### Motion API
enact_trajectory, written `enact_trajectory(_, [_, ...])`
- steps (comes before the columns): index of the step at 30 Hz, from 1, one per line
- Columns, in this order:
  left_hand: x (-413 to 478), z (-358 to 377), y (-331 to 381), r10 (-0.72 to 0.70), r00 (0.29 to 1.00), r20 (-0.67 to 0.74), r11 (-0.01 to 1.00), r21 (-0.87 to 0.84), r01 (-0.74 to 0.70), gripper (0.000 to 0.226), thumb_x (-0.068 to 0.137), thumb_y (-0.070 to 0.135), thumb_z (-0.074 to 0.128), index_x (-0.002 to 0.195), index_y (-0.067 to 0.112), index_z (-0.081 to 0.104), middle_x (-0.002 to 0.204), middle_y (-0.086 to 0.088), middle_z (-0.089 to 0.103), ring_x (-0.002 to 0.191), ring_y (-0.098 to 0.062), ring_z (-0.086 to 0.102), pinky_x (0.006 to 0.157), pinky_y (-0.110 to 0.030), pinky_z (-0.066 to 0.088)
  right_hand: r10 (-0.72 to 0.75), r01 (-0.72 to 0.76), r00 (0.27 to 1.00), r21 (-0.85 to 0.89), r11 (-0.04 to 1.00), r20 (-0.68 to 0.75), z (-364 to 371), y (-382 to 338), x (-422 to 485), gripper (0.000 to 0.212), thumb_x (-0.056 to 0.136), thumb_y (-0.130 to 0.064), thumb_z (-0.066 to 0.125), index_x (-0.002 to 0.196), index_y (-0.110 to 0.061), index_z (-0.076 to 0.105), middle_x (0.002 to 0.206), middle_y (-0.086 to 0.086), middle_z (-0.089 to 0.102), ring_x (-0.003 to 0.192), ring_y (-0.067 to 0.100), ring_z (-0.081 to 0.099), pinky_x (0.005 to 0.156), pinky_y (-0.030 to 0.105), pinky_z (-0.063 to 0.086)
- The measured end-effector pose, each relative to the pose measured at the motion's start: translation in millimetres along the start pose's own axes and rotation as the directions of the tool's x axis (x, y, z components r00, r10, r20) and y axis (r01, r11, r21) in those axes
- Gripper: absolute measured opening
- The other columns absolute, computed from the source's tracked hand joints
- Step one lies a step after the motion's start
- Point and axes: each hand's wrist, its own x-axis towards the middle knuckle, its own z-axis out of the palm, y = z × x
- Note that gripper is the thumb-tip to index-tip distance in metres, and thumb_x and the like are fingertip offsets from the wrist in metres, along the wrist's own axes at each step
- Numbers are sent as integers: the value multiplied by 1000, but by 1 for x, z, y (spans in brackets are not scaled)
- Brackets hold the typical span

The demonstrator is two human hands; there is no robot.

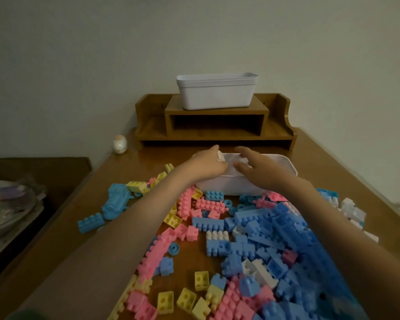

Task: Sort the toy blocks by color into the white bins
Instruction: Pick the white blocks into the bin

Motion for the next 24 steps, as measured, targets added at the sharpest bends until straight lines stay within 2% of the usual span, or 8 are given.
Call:
enact_trajectory(4, [-9,1,-2,38,999,-14,999,15,-38,60,97,22,40,151,20,14,153,-7,29,134,-23,37,99,-30,37,-49,48,998,-27,998,-28,-5,-8,-15,52,96,-18,43,145,-25,25,150,2,32,136,23,32,111,42,30])
enact_trajectory(7, [-30,-3,-1,150,980,-131,989,25,-148,45,96,12,40,141,19,38,144,-4,40,128,-20,42,96,-26,37,-163,162,987,-84,983,-13,-11,-20,-37,35,93,-15,49,128,-19,46,126,2,49,114,17,46,95,29,42])
enact_trajectory(9, [-54,-7,-3,248,954,-168,969,54,-243,34,93,6,44,122,21,54,122,1,49,111,-13,49,82,-17,39,-241,254,962,-100,962,128,-13,-27,-55,19,93,-14,49,110,-21,55,105,-6,55,96,11,52,79,17,43])
enact_trajectory(11, [-81,-4,-9,341,937,-75,938,93,-333,29,89,4,48,106,25,58,103,7,49,96,-9,51,72,-15,39,-264,316,911,-126,940,318,-10,-31,-73,16,93,-17,50,99,-30,57,94,-15,54,92,6,50,77,14,39])
enact_trajectory(13, [-102,6,-18,371,926,73,907,184,-378,31,88,7,49,110,28,58,97,9,48,93,-8,49,78,-23,38,-236,340,878,-197,919,417,0,-30,-83,18,93,-22,51,100,-36,59,98,-20,54,98,5,43,86,22,33])
enact_trajectory(15, [-113,18,-27,313,937,154,891,294,-346,39,90,10,49,121,32,53,101,9,48,99,-11,47,89,-35,31,-215,336,894,-273,901,392,10,-28,-87,20,93,-23,52,104,-37,61,96,-25,52,102,6,35,89,29,25])
enact_trajectory(17, [-118,25,-32,260,949,178,888,342,-307,41,90,12,52,124,35,50,107,7,52,108,-14,46,95,-42,25,-176,297,921,-334,894,348,15,-29,-88,21,93,-22,53,107,-36,60,91,-25,48,103,8,34,87,31,22])
enact_trajectory(24, [-130,32,-28,274,952,135,847,435,-306,40,92,21,54,130,33,47,124,5,56,121,-19,43,97,-43,22,-66,213,947,-459,863,315,21,-33,-93,29,98,-25,41,122,-34,54,122,-4,50,118,20,37,100,41,24])
